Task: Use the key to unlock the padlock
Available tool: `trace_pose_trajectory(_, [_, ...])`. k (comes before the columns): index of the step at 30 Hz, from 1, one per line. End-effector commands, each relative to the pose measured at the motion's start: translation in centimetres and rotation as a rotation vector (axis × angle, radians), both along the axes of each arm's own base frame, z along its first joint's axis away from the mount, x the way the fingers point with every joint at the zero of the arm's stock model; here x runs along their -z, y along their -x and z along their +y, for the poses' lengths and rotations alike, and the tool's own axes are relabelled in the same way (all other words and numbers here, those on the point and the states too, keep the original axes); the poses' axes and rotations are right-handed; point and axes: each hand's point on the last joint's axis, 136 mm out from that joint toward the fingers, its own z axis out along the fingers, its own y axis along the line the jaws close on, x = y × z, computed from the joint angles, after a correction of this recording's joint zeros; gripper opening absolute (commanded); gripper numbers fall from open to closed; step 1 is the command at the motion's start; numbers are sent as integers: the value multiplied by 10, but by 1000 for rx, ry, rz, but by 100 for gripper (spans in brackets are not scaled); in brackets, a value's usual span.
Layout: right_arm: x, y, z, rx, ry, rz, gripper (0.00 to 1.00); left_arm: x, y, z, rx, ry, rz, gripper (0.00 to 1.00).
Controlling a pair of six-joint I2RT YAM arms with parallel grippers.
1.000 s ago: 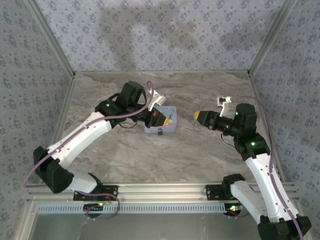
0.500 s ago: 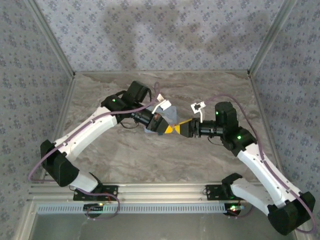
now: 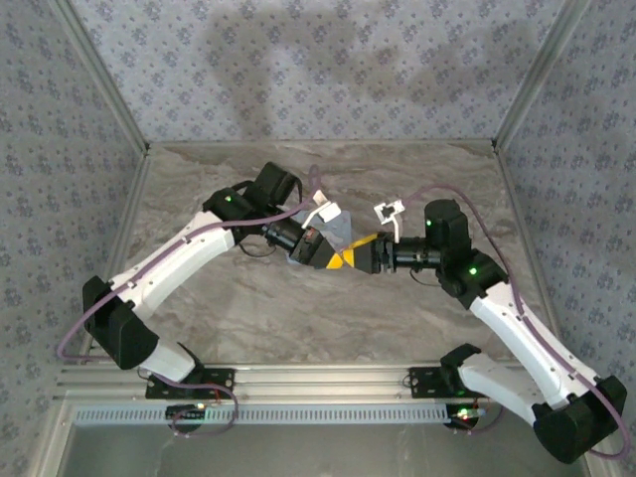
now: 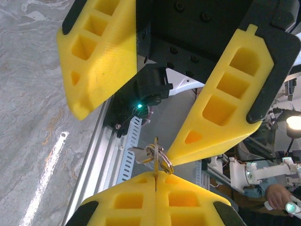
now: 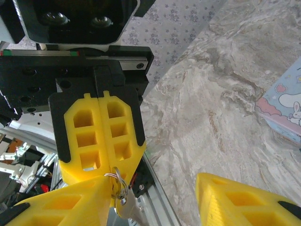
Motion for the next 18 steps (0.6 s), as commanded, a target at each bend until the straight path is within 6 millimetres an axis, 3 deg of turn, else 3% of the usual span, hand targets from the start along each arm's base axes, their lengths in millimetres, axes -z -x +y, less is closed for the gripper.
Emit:
trace_pose_trajectory(1, [-32,-6,-13,64,-54,-84,51,-4,7,-1,38,13,6,0])
trace_pose_trajectory(6, [-35,-7,-21,94,-76,-80,50,-1,6,0,30,-4,-2,0])
trace_pose_trajectory(18, [-30,4,4,-12,-24,-74,49,-1,9,1,41,-18,-5,0])
